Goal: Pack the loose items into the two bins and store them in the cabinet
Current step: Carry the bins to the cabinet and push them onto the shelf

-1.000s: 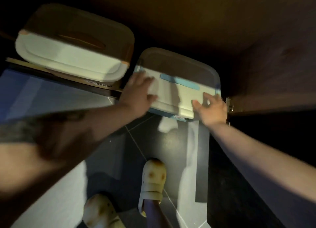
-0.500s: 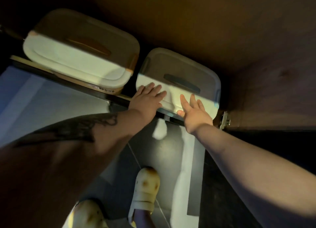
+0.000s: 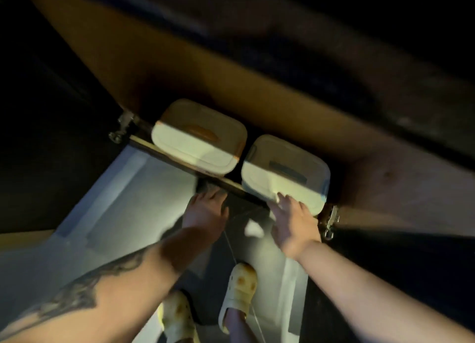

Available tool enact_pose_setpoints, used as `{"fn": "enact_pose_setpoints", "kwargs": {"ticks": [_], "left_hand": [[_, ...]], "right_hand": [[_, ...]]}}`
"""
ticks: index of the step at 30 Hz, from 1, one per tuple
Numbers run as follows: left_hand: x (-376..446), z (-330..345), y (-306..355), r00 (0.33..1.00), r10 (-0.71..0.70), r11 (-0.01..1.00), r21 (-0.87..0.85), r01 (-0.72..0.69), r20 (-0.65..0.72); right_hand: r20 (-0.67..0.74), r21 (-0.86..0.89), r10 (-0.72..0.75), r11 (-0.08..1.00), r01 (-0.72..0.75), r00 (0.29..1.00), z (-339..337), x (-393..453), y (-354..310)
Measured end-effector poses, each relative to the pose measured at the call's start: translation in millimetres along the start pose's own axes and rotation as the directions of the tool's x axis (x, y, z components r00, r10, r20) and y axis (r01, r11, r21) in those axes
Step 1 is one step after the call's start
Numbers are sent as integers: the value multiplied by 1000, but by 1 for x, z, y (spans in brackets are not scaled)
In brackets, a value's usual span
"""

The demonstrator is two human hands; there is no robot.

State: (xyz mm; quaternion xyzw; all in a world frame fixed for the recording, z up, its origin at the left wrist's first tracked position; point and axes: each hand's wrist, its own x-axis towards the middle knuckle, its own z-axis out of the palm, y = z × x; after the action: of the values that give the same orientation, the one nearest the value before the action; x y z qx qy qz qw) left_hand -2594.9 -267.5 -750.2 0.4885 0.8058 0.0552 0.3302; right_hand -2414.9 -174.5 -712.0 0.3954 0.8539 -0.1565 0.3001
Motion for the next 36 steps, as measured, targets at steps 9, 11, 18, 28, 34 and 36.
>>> {"fn": "enact_pose_setpoints", "kwargs": {"ticks": [9,11,18,28,34,36], "left_hand": [[-102,-178,10,945,-184,976,-163,143,-271],[-130,-201,-1,926,-227,970,-151,188,-302],[-232,-253,-56,766,-458,884,-325,337,-452],[-346,-334,-206,539,-636,772,-464,435,-552],[-370,-369,-300,500,-701,708,-580,403,-509],[-366,-369,-321,559,-705,677,-647,350,-436]], "right_hand": [[-130,63,-172,981,181,976,-148,-88,-86],[-136,29,-225,972,231,965,-173,-104,-102],[-200,-48,-320,947,317,926,-226,-139,-172],[-189,-129,-503,864,487,843,-271,-148,-357],[-262,-53,-586,802,595,767,-275,-140,-510],[-259,-81,-611,785,614,748,-273,-134,-548]]}}
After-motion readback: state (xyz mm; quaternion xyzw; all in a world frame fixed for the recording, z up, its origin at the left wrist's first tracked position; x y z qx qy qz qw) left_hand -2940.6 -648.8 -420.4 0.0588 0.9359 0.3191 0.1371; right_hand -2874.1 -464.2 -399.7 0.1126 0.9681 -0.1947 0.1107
